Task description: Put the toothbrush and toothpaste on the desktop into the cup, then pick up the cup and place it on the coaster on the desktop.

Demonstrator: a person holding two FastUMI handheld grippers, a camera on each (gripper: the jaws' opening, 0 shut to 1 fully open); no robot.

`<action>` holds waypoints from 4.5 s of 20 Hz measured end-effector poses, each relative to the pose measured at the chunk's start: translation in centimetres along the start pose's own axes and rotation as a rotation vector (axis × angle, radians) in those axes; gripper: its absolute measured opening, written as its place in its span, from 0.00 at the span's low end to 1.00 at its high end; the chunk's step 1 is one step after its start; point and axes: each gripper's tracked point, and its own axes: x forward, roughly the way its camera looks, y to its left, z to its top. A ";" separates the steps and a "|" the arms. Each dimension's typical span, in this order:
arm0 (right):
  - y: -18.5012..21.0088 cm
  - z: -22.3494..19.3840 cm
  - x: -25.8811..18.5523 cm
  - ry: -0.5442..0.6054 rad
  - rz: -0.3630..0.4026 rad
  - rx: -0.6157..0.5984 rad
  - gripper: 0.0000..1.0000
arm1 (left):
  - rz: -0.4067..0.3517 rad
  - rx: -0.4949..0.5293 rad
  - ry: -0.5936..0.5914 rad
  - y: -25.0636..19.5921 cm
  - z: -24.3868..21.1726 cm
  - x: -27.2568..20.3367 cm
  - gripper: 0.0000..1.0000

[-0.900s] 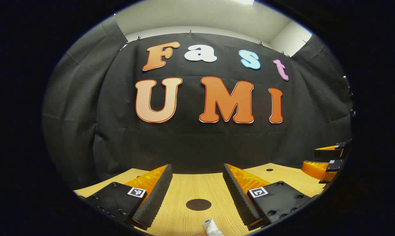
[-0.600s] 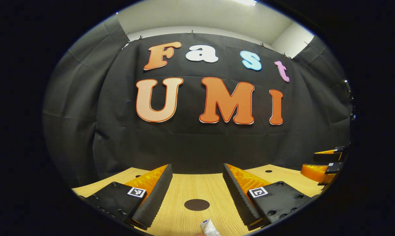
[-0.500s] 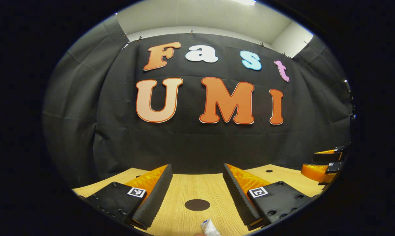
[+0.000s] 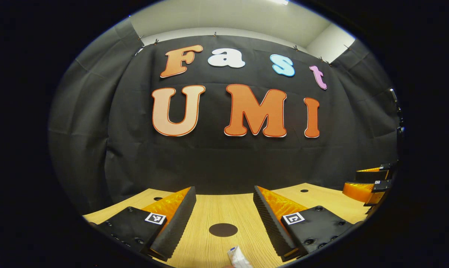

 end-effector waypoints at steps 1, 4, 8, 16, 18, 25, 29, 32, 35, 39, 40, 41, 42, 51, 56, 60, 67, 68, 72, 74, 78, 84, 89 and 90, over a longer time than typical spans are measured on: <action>0.0 -0.4 0.0 0.022 0.003 -0.003 0.99 | -0.007 -0.003 0.020 -0.2 -0.3 -0.1 0.98; 0.3 -1.8 -0.8 0.086 0.014 -0.017 0.97 | -0.031 -0.011 0.112 -1.1 -2.5 -0.2 0.98; 1.0 -3.7 -2.2 0.172 0.047 -0.012 0.93 | -0.099 -0.004 0.307 -2.7 -7.0 -0.6 0.98; 3.8 -9.9 -3.1 0.417 0.124 0.009 0.79 | -0.101 0.051 0.560 -2.6 -13.3 -2.4 0.99; 4.4 -11.2 -3.5 0.466 0.141 -0.011 0.75 | -0.106 0.036 0.610 -2.7 -14.8 -2.8 0.99; 6.1 -15.3 -4.5 0.630 0.184 -0.047 0.62 | -0.114 0.042 0.785 -2.3 -18.2 -4.9 0.98; 6.5 -16.8 -4.9 0.721 0.179 -0.059 0.54 | -0.127 0.026 0.843 -3.1 -19.8 -5.5 0.82; 7.0 -17.5 -4.8 0.768 0.164 -0.072 0.52 | -0.148 -0.022 0.892 -3.8 -21.3 -5.9 0.84; 7.1 -18.1 -4.7 0.795 0.156 -0.121 0.52 | -0.134 -0.039 0.945 -3.7 -22.4 -6.5 0.63; 8.7 -18.4 -4.6 0.813 0.175 -0.104 0.34 | -0.133 -0.011 0.951 -3.8 -22.7 -6.2 0.48; 9.1 -18.6 -4.4 0.815 0.179 -0.085 0.30 | -0.135 -0.012 0.951 -3.8 -22.8 -6.2 0.47; 9.1 -18.5 -4.3 0.815 0.175 -0.073 0.18 | -0.141 -0.015 0.945 -3.8 -22.7 -6.1 0.48; 8.9 -18.5 -4.2 0.815 0.169 -0.064 0.16 | -0.141 -0.021 0.939 -3.8 -22.6 -6.1 0.49; 7.4 -17.1 -2.4 0.763 0.122 0.050 0.05 | -0.166 -0.024 0.897 -4.0 -22.3 -5.9 0.37; 6.7 -12.3 -1.1 0.634 0.150 0.089 0.05 | -0.162 -0.039 0.879 -3.8 -22.1 -5.6 0.37; 6.4 -7.6 0.8 0.502 0.182 0.116 0.05 | -0.143 -0.065 0.872 -3.5 -22.0 -5.2 0.37; 4.9 -0.6 7.4 0.270 0.180 0.165 0.05 | -0.135 -0.085 0.838 -3.0 -21.2 -4.4 0.37; 4.8 0.0 8.2 0.245 0.183 0.177 0.05 | -0.134 -0.090 0.834 -3.0 -21.1 -4.3 0.36; 5.1 2.0 11.7 0.182 0.208 0.290 0.05 | -0.122 -0.106 0.815 -2.5 -20.7 -4.0 0.38; 4.5 2.6 13.5 0.133 0.193 0.321 0.05 | -0.112 -0.116 0.803 -2.3 -20.2 -3.9 0.37; 3.5 3.0 16.9 0.059 0.158 0.367 0.05 | -0.094 -0.134 0.782 -2.1 -19.3 -3.7 0.36; 2.1 2.0 21.0 0.009 0.102 0.377 0.05 | -0.083 -0.164 0.769 -2.2 -18.6 -3.8 0.36; 1.7 0.8 23.0 -0.003 0.089 0.340 0.05 | -0.094 -0.175 0.759 -2.2 -18.3 -3.5 0.36; 1.7 0.5 23.1 -0.006 0.090 0.332 0.05 | -0.096 -0.174 0.755 -2.2 -18.2 -3.6 0.36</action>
